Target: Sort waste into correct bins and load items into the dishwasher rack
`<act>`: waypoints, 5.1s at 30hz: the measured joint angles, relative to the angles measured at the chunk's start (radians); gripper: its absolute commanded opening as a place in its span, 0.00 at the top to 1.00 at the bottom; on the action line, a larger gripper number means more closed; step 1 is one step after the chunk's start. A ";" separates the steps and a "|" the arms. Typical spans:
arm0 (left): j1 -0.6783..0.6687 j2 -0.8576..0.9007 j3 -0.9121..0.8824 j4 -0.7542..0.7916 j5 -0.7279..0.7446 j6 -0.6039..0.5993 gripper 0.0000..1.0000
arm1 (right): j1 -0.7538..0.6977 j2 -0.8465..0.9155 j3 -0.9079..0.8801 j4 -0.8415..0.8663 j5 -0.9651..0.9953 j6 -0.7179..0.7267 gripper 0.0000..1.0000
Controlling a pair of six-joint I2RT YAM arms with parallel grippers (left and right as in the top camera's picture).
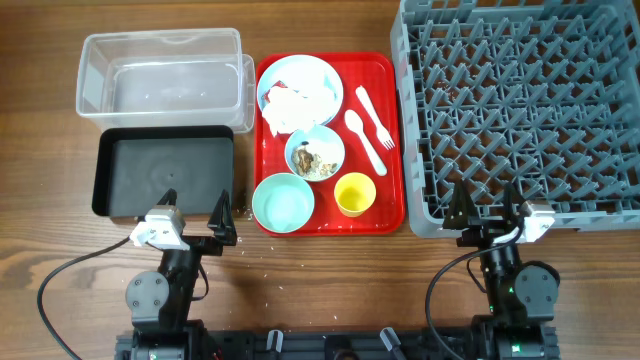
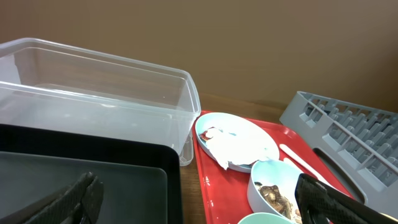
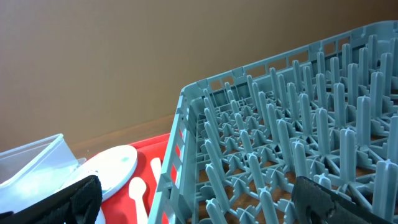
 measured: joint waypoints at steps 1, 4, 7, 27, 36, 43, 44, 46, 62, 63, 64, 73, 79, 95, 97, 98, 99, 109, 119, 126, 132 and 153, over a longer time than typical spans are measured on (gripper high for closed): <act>0.000 0.000 0.000 0.000 0.000 0.000 0.00 | 0.000 0.000 0.000 0.000 0.000 0.000 0.00; 0.000 0.000 0.000 0.000 0.000 0.000 0.00 | 0.000 0.000 0.000 0.000 0.000 0.000 0.00; 0.000 0.000 0.000 0.000 0.000 0.000 0.00 | 0.000 0.000 0.000 0.000 0.000 0.000 0.00; 0.000 0.000 0.000 0.000 0.000 0.000 0.00 | 0.000 0.000 0.000 0.000 0.014 0.118 0.00; 0.000 0.000 0.000 0.000 0.000 0.000 0.00 | 0.000 0.000 -0.001 0.074 -0.140 0.037 0.00; 0.000 0.000 0.000 0.017 0.016 0.000 0.00 | 0.000 0.048 0.076 0.071 -0.323 -0.166 0.00; 0.000 -0.001 0.003 0.017 0.019 0.000 0.00 | 0.000 0.079 0.108 0.058 -0.328 -0.182 0.00; 0.000 0.008 0.042 0.010 0.021 0.000 0.00 | 0.000 0.194 0.215 0.005 -0.339 -0.237 0.00; -0.127 1.351 1.366 -0.735 0.091 0.093 0.00 | -0.002 0.986 1.036 -0.595 -0.394 -0.417 0.00; -0.155 1.461 1.489 -0.835 0.084 0.098 0.00 | -0.002 0.994 1.036 -0.597 -0.406 -0.407 0.00; -0.175 1.530 1.549 -0.852 0.079 0.100 0.00 | -0.002 0.999 1.036 -0.596 -0.414 -0.389 0.00; -0.437 2.070 1.897 -0.795 0.023 -0.039 0.02 | -0.002 1.011 1.036 -0.650 -0.432 -0.290 0.00; -0.433 2.272 1.897 -0.783 -0.216 -0.409 0.00 | -0.002 1.022 1.036 -0.705 -0.432 -0.288 0.00; -0.430 2.362 1.952 -0.790 -0.249 -0.422 0.96 | -0.002 1.104 1.036 -0.721 -0.431 -0.288 0.00; -0.423 2.340 1.999 -0.845 -0.239 -0.392 0.96 | -0.002 1.104 1.036 -0.721 -0.431 -0.288 0.00; -0.415 2.307 2.027 -0.870 -0.237 -0.381 0.96 | -0.002 1.104 1.036 -0.721 -0.431 -0.288 0.00; -0.407 2.261 2.042 -0.881 -0.233 -0.374 0.96 | -0.002 1.104 1.036 -0.721 -0.431 -0.288 0.00; -0.087 2.064 2.093 -1.070 -0.247 -0.322 0.96 | -0.002 1.105 1.036 -0.721 -0.431 -0.288 0.00; 0.013 2.244 2.074 -1.057 -0.247 -0.238 0.00 | -0.002 1.105 1.036 -0.721 -0.431 -0.288 0.00; -0.101 2.023 2.123 -1.247 -0.206 -0.156 0.11 | -0.002 1.105 1.036 -0.721 -0.431 -0.288 0.00; -0.359 2.003 2.016 -1.320 -0.136 -0.188 0.23 | -0.002 1.105 1.036 -0.722 -0.431 -0.288 0.00; -0.653 2.176 1.685 -0.771 -0.115 -0.278 0.96 | -0.002 1.105 1.036 -0.770 -0.431 -0.284 0.00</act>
